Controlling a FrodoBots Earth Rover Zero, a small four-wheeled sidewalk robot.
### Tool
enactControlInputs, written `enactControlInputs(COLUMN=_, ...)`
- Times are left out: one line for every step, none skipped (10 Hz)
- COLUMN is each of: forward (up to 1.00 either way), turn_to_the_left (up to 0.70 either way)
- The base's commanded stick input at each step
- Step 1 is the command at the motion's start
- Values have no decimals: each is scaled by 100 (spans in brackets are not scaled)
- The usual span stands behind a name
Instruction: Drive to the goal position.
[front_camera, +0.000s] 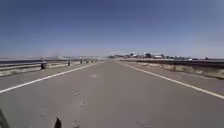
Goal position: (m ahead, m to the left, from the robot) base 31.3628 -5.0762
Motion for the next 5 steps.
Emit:
enactControlInputs(forward=100, turn_to_the_left=0)
enactControlInputs(forward=100, turn_to_the_left=0)
enactControlInputs(forward=100, turn_to_the_left=0)
enactControlInputs(forward=100, turn_to_the_left=0)
enactControlInputs(forward=100, turn_to_the_left=0)
